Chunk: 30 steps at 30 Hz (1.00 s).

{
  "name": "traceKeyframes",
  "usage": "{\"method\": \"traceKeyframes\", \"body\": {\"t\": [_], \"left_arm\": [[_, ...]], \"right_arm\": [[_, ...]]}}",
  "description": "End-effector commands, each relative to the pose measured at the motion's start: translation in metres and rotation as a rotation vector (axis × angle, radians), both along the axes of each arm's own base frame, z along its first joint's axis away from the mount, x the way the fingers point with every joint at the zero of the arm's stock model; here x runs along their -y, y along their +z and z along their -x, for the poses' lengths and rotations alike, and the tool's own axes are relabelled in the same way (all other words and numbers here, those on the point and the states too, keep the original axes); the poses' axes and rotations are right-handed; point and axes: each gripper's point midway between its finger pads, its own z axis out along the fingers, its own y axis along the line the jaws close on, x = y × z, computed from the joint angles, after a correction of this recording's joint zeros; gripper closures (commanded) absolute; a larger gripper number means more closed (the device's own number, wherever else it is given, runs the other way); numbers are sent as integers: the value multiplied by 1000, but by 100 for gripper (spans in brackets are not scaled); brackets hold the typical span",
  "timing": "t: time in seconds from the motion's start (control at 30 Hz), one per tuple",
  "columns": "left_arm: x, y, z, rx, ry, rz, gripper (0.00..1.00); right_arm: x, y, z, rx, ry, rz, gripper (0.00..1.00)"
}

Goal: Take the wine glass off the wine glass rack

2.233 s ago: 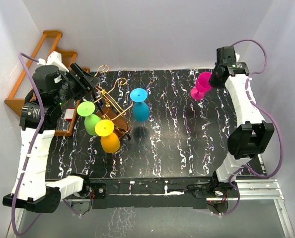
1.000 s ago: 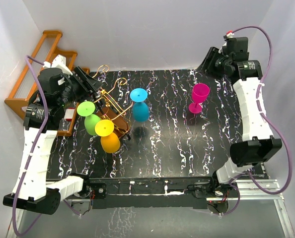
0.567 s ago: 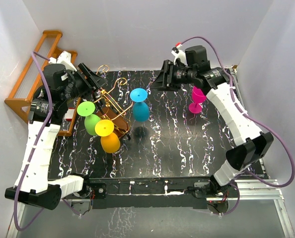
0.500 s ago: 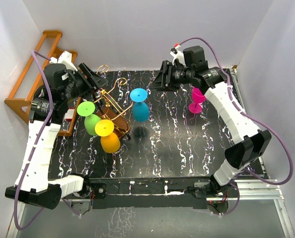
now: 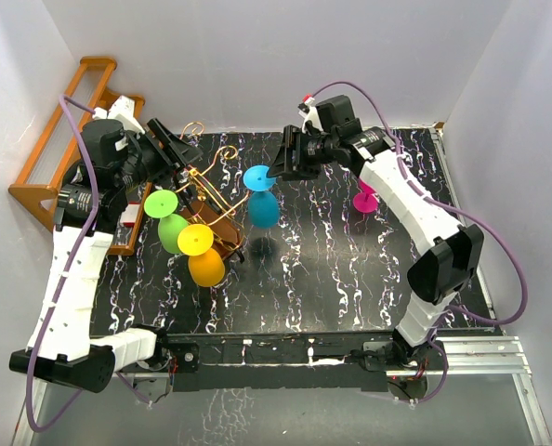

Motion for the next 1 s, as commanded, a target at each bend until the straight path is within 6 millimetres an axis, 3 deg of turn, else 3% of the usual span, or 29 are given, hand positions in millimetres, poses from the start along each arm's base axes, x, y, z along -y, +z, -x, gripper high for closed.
{"method": "traceKeyframes", "body": {"t": [0.0,0.3,0.43,0.6,0.83,0.97], "left_arm": [[-2,8,11,26,-5,-1,48],[-4,5,15,19,8,0,49],[-5,4,16,16,9,-3,49],[-5,2,15,14,12,-5,49],[-5,2,14,15,13,-3,50],[-6,2,15,13,15,-4,50]], "right_arm": [[-10,6,-19,89,2,0,45],[-22,3,-27,98,10,-8,46],[-24,4,-29,103,8,-8,55],[-24,7,-28,113,4,-12,79],[-15,20,-32,156,-48,-1,91],[-18,31,-28,166,-40,-34,92]]}}
